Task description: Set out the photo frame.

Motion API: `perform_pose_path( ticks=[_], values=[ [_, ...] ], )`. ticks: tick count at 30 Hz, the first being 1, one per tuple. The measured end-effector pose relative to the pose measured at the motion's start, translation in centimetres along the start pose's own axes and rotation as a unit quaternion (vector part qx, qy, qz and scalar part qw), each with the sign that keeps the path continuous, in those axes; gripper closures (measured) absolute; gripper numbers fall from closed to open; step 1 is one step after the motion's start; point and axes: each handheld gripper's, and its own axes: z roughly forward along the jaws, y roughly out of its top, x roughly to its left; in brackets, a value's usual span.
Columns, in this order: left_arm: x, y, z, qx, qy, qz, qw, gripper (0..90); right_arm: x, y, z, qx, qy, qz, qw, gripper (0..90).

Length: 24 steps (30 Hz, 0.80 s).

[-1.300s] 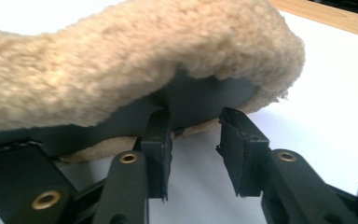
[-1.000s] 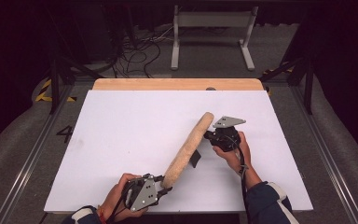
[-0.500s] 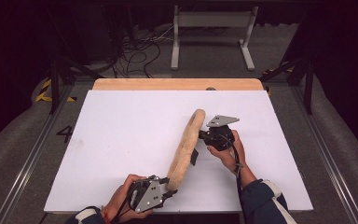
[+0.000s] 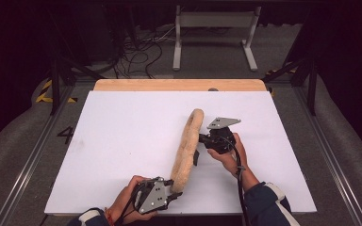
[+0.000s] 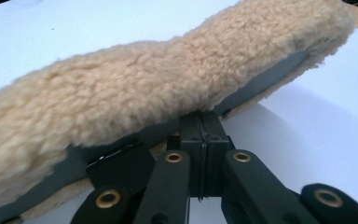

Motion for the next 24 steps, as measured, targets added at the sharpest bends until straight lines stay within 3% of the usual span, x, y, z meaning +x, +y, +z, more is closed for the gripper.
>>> perform_pose_path(
  ticks=[5,9,11,13,16,17,21,23,24],
  values=[
    [0.2,-0.2,-0.2,-0.001,-0.007,-0.004,1.0,60.9,0.3,0.4,-2.3,-0.006,-0.011,0.024,0.9996,85.5],
    [0.4,-0.6,-0.6,0.005,-0.017,-0.014,0.9998,55.4,0.8,1.0,-4.3,-0.018,-0.006,0.057,0.9982,73.3],
    [0.6,-0.9,-1.0,0.01,-0.023,-0.021,0.9995,49.7,1.3,1.3,-5.0,-0.024,-0.005,0.075,0.9969,61.0],
    [0.6,-1.4,-1.6,0.022,-0.015,-0.023,0.9994,46.1,1.7,1.5,-5.4,-0.032,0.01,0.104,0.994,54.9],
    [0.8,-3.0,-3.1,0.042,-0.012,-0.04,0.9982,37.8,2.8,2.1,-5.0,-0.016,0.025,0.12,0.9924,43.9],
    [0.8,-3.0,-3.1,0.042,-0.012,-0.04,0.9982,35.8,2.8,2.1,-5.0,-0.016,0.025,0.12,0.9924,43.9],
    [1.6,-5.5,-5.2,0.067,0.009,-0.077,0.9947,28.2,4.0,2.8,-4.2,0.003,0.025,0.131,0.9911,33.9],
    [2.0,-6.7,-6.0,0.081,0.025,-0.093,0.992,24.1,4.4,3.1,-3.7,0.011,0.022,0.139,0.99,30.7],
    [2.3,-7.6,-6.6,0.086,0.033,-0.112,0.9895,22.6,4.6,3.3,-3.3,0.017,0.02,0.146,0.989,29.7]
  ],
)
